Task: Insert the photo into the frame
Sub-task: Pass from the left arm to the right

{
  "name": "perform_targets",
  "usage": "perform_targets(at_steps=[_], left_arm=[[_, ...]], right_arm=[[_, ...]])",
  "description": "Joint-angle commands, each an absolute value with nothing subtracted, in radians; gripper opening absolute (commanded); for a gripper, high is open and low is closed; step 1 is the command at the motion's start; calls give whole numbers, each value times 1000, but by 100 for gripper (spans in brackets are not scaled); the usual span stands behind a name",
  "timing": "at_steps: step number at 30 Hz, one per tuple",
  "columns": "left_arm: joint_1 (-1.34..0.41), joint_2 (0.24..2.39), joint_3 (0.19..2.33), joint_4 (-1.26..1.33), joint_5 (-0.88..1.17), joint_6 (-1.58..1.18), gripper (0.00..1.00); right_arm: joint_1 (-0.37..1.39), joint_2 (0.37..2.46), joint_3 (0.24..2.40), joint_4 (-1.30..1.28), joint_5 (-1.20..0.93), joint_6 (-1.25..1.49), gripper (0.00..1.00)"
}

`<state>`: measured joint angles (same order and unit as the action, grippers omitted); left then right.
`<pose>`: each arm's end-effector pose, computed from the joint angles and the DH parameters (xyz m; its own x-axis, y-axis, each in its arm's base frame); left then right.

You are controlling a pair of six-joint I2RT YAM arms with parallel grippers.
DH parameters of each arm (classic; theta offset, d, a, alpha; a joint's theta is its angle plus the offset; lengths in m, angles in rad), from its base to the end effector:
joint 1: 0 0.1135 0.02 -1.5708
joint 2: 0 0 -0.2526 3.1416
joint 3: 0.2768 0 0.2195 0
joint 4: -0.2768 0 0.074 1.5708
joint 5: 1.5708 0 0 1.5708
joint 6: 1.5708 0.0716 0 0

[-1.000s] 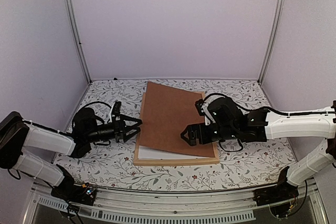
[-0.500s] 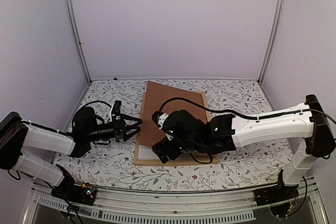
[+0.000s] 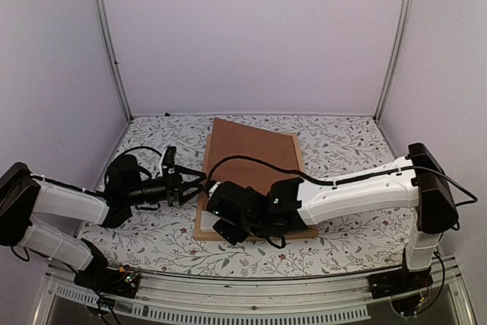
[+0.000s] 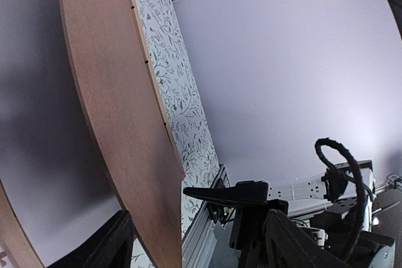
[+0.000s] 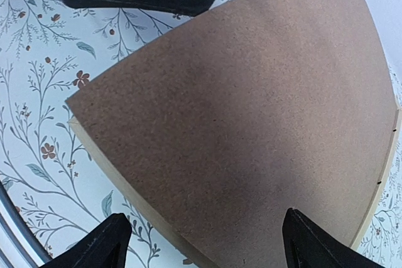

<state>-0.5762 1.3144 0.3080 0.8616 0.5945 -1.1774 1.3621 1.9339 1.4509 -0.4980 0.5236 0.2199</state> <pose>0.1890 -0.1706 0.1923 -0.8925 -0.3326 -0.3047 0.2394 0.2231 -0.9449 0.1179 0.3841 0.1917 -0.3403 -0.6950 -0.6334 -0.7330 0.6180 -0.2842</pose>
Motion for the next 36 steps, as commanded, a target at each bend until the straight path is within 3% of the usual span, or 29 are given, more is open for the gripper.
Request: perform_targets(at_steps=[1, 23, 36], left_arm=[[-592, 1290, 333, 878, 618, -1160, 74], [-591, 1252, 313, 843, 605, -1154, 74], [-583, 1007, 361, 297, 371, -963, 76]], right_arm=[[1362, 1971, 1510, -555, 630, 221, 85], [1322, 1943, 1520, -578, 689, 323, 68], [1299, 1874, 1444, -514, 637, 369, 66]])
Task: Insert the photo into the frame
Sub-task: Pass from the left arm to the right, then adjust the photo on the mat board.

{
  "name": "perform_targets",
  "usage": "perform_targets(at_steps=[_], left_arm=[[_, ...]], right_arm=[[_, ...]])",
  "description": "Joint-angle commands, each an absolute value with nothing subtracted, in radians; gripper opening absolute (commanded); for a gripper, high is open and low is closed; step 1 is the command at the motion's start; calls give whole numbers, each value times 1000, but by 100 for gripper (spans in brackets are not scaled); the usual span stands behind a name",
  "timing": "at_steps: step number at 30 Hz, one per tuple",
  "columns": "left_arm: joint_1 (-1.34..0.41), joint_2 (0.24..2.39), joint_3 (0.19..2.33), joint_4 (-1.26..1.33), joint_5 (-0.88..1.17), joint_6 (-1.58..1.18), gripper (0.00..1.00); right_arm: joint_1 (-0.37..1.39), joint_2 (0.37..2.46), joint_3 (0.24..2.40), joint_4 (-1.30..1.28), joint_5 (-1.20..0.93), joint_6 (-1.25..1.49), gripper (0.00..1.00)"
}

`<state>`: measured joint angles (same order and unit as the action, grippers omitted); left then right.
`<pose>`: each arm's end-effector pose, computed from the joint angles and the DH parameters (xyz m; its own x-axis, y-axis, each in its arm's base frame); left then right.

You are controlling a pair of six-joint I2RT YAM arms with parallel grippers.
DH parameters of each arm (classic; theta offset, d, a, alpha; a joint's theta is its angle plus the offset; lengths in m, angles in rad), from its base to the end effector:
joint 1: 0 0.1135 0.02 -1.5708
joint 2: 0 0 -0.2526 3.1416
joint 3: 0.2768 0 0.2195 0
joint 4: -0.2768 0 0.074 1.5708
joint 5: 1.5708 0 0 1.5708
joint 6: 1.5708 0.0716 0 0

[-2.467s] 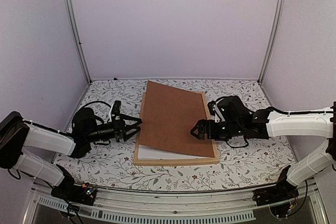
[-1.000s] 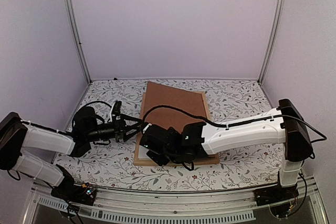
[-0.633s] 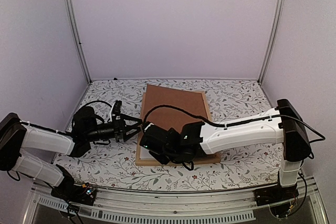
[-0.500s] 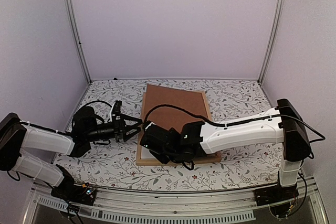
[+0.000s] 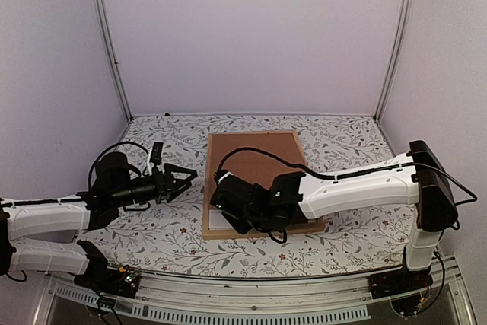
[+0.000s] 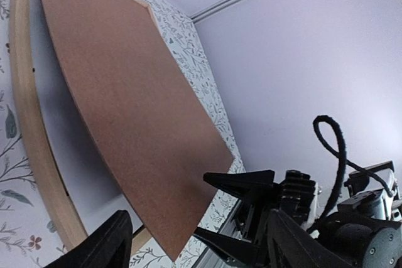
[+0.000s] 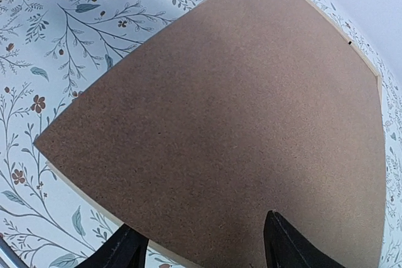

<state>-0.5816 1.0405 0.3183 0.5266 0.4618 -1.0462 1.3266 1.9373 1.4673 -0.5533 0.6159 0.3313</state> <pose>0.1711 -0.1507 0.2100 -0.8231 -0.3862 -0.4164 0.2887 0.3468 -0.8924 0.1356 0.3732 0.1941 -0.4292 -0.6243 -0.6527 -0.6131 0.7320 -0.2971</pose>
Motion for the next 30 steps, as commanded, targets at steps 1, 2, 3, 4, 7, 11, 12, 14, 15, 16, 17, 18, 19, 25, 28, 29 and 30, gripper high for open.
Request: perform_targets(at_steps=[1, 2, 3, 4, 7, 11, 12, 14, 15, 16, 17, 18, 19, 25, 28, 29, 30], left_arm=[[-584, 1003, 368, 260, 355, -952, 76], [-583, 999, 374, 230, 340, -941, 77], [-583, 998, 379, 196, 324, -929, 76], [-582, 1000, 386, 171, 313, -919, 77], [-581, 998, 388, 138, 290, -900, 77], [-582, 997, 387, 121, 270, -882, 77], [-581, 1000, 391, 115, 265, -875, 77], [-582, 1017, 407, 81, 257, -851, 77], [-581, 1030, 417, 67, 254, -837, 77], [-581, 1042, 426, 53, 250, -824, 77], [-582, 1053, 435, 42, 248, -812, 77], [-582, 1063, 442, 33, 242, -804, 77], [-581, 1071, 448, 27, 238, -796, 77], [-583, 1127, 486, 8, 227, -762, 77], [-587, 1186, 532, -52, 213, -729, 77], [-590, 1206, 545, -65, 204, -713, 77], [-592, 1225, 561, -81, 192, -701, 77]], right_arm=[[1297, 1869, 1438, -507, 632, 372, 65], [1294, 1861, 1433, -499, 628, 375, 65], [1293, 1856, 1428, -494, 622, 376, 64], [1291, 1850, 1425, -489, 617, 378, 64], [1286, 1835, 1420, -479, 607, 378, 62], [1283, 1824, 1420, -479, 603, 375, 58], [1282, 1819, 1420, -479, 602, 373, 56], [1278, 1811, 1420, -480, 601, 374, 53], [1274, 1808, 1420, -480, 599, 375, 51], [1272, 1803, 1419, -480, 597, 377, 50], [1268, 1799, 1419, -480, 596, 378, 48], [1267, 1794, 1419, -480, 596, 379, 48], [1266, 1789, 1419, -480, 597, 379, 47], [1260, 1767, 1419, -484, 607, 373, 40], [1255, 1749, 1417, -485, 610, 368, 36], [1253, 1743, 1417, -485, 610, 367, 36], [1250, 1736, 1416, -485, 611, 367, 35]])
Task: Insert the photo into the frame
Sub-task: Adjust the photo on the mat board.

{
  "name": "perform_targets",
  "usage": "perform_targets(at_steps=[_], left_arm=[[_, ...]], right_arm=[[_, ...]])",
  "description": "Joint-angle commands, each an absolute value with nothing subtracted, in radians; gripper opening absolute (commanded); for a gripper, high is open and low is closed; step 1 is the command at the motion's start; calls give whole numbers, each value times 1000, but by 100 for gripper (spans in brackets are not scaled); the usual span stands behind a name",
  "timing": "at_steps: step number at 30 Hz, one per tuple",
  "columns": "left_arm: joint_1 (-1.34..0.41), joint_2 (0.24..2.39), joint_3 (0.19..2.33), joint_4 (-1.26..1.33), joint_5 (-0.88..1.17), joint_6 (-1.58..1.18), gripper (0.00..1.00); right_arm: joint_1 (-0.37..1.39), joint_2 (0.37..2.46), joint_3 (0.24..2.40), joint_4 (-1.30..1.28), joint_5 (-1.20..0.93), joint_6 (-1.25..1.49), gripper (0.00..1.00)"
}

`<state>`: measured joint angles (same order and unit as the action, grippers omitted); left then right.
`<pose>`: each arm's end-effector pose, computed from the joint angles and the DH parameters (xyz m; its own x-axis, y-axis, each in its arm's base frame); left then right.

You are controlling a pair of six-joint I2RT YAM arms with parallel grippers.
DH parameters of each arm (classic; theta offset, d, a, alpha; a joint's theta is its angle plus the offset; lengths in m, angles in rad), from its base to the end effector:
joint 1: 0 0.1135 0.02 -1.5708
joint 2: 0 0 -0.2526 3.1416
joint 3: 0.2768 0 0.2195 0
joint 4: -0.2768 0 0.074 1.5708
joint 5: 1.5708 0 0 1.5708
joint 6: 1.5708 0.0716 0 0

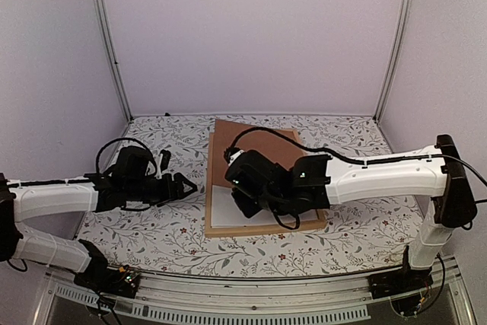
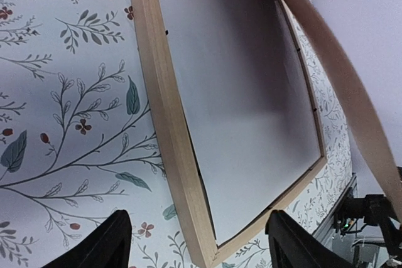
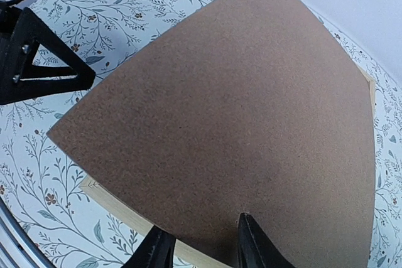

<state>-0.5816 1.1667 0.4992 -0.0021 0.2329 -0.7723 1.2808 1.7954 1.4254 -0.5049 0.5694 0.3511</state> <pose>0.1884 -0.1436 0.1730 -0.8500 -0.2537 -0.4617 0.1293 0.7491 -0.6497 0.1459 0.3540 0.2363 -0.4497 -0.4938 -0.7443 -0.5895 0.7901 -0.1680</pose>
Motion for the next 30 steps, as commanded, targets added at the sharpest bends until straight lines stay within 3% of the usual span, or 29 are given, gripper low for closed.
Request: perform_targets(at_steps=[1, 16, 30], left_arm=[[-596, 1247, 578, -93, 184, -689, 77], [-742, 1570, 773, -188, 70, -628, 79], [-799, 1685, 844, -250, -61, -617, 78]], right_arm=[[1247, 1729, 1416, -485, 610, 367, 35], [1229, 1704, 1389, -467, 587, 367, 32], [1228, 1696, 1364, -458, 578, 375, 32]])
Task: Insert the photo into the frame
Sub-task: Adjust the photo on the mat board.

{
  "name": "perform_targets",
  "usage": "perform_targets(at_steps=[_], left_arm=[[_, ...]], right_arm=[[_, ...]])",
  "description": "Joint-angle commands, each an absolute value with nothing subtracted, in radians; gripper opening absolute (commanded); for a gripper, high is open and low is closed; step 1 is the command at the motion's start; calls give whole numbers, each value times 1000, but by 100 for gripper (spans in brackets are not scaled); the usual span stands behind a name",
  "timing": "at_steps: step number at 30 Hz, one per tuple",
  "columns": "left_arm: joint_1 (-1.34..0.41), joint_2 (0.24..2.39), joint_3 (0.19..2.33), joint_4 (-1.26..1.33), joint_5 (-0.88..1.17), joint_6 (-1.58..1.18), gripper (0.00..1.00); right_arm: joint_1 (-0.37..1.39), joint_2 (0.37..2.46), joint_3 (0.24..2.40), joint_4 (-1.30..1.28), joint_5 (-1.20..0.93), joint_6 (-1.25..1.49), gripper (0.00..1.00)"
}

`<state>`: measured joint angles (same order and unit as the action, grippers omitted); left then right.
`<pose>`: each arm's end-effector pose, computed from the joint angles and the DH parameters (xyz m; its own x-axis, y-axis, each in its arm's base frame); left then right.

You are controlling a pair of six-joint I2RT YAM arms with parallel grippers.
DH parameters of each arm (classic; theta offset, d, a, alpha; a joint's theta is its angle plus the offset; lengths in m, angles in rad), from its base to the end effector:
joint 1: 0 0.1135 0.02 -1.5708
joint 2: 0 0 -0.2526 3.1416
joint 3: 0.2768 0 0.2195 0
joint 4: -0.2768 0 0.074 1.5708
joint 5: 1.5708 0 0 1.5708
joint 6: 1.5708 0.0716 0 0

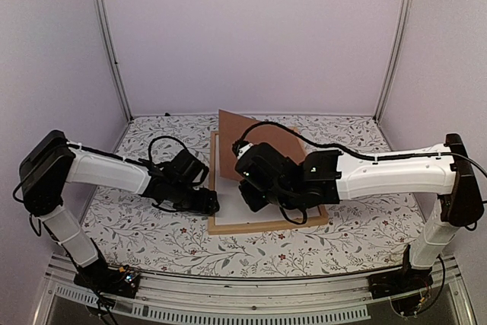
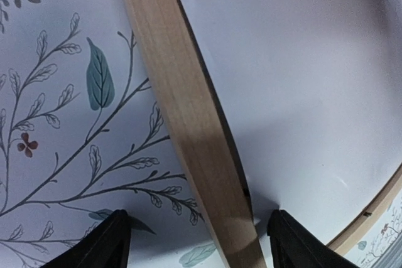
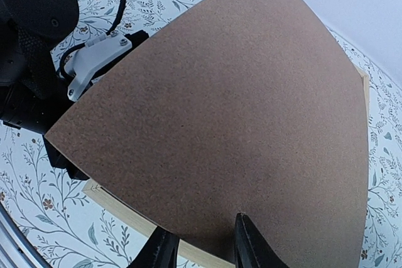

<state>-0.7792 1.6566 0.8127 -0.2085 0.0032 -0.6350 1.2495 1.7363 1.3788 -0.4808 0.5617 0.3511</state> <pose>0.2125 -0.2102 0.1208 -0.9150 0.0700 -0.3973 0.2001 0.9340 -0.2962 0.1532 0.3394 0.2449 -0.4580 -0.4543 -0.7641 -0.5677 0.8109 -0.1419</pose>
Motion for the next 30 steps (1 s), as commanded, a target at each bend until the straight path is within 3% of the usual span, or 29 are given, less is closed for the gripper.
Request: perform_targets(at_steps=[1, 15, 30], left_arm=[[-801, 1691, 850, -255, -67, -617, 78], [-807, 1585, 877, -271, -69, -636, 84], [-787, 1736, 963, -294, -121, -579, 84]], right_arm=[[1227, 1696, 1363, -457, 578, 377, 32], [1227, 1698, 1359, -452, 571, 377, 31], [1229, 1692, 1358, -445, 561, 376, 30]])
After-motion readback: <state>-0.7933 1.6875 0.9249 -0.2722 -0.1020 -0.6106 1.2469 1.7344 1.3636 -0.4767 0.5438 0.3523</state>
